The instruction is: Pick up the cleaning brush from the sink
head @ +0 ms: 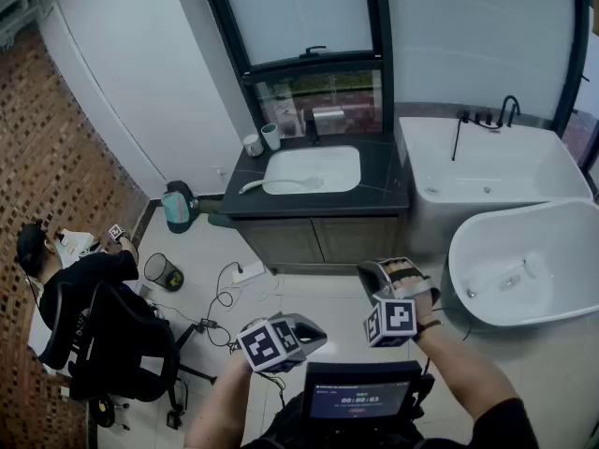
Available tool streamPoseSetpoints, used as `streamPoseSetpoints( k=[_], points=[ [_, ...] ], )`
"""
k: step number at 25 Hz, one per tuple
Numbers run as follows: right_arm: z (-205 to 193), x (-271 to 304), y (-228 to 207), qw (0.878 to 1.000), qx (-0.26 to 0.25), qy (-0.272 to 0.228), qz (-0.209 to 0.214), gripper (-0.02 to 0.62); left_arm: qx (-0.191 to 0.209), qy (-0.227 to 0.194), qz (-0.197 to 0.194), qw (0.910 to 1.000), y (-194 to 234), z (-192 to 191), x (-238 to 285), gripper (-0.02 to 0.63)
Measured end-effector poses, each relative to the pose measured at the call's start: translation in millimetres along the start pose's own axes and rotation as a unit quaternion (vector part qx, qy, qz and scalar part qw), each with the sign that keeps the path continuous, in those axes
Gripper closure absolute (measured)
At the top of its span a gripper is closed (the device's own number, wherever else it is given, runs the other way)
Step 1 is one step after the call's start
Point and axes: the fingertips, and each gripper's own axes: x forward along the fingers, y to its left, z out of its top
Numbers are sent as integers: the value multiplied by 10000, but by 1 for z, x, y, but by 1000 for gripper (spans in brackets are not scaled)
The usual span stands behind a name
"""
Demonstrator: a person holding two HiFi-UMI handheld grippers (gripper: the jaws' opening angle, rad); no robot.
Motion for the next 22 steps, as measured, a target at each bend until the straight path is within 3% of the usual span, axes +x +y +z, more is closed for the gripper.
streamPoseSetpoints(
  k=[8,12,22],
  points=[
    [89,122,-79,9924,1165,24,-403,589,-49,-602,689,9958,140,-73,-90,597],
    [129,184,-132,9848,1669,-3,-480,589,-244,-1051,881,9903,221,-82,-144,597],
    [133,326,-243,9723,2143,-522,-772,589,-638,-1552,889,9818,386,-64,-173,597]
  ],
)
